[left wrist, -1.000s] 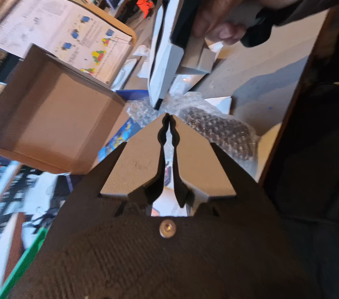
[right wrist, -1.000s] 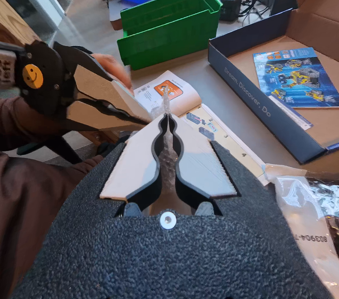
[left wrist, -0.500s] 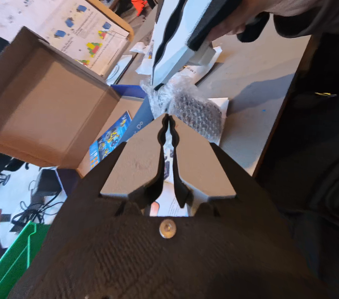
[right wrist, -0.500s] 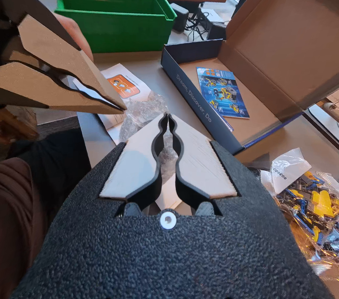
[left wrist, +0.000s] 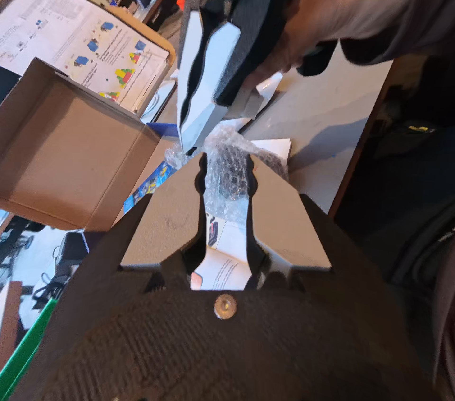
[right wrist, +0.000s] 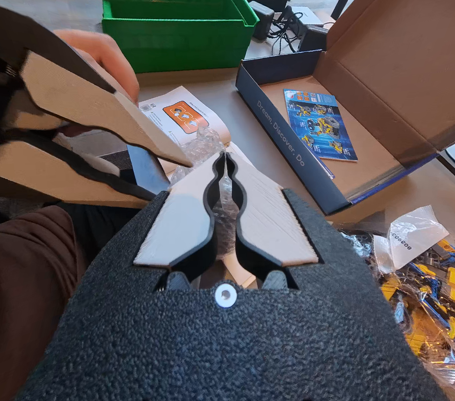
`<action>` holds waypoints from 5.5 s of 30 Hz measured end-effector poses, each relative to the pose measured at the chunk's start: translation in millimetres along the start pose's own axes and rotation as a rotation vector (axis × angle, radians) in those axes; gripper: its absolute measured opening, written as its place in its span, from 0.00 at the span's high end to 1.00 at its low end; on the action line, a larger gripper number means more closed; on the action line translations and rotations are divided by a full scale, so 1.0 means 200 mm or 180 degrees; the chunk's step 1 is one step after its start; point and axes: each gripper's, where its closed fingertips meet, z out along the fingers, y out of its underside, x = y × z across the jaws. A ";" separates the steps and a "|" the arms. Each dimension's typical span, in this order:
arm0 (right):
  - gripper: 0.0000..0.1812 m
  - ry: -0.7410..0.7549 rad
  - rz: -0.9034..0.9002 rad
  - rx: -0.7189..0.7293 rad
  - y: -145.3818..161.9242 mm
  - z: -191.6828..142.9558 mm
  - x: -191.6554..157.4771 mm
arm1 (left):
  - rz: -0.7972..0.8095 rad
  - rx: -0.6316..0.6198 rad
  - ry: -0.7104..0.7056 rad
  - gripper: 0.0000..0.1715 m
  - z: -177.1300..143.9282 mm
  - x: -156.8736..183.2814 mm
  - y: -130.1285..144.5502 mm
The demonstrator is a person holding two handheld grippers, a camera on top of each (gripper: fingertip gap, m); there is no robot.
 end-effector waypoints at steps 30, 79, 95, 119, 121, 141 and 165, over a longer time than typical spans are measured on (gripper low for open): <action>0.96 -0.1746 0.1463 0.0344 0.01 -0.11 -0.08 | -0.0389 -0.0124 -0.0192 1.00 0.09 -0.12 0.14; 0.99 -0.1010 0.1643 0.0175 0.07 0.04 -0.02 | -0.0470 -0.0169 -0.0081 1.00 0.08 -0.15 0.16; 1.00 -0.1071 0.1413 0.0138 0.06 0.03 -0.07 | -0.0412 -0.0199 0.0141 0.85 0.05 -0.06 0.13; 1.00 -0.1048 0.1003 0.0152 0.01 -0.03 -0.12 | -0.0397 -0.0157 0.0201 0.89 0.04 -0.04 0.12; 1.00 -0.1053 0.1006 0.0128 0.02 -0.02 -0.12 | -0.0347 -0.0190 0.0174 0.93 0.05 -0.04 0.13; 1.00 0.0071 0.0959 0.0146 0.13 -0.08 0.32 | -0.0357 -0.0224 0.0322 1.00 0.08 0.02 0.11; 0.76 -0.0560 0.1163 -0.0230 0.15 -0.18 0.18 | -0.0428 -0.0255 0.0146 1.00 0.11 -0.04 0.15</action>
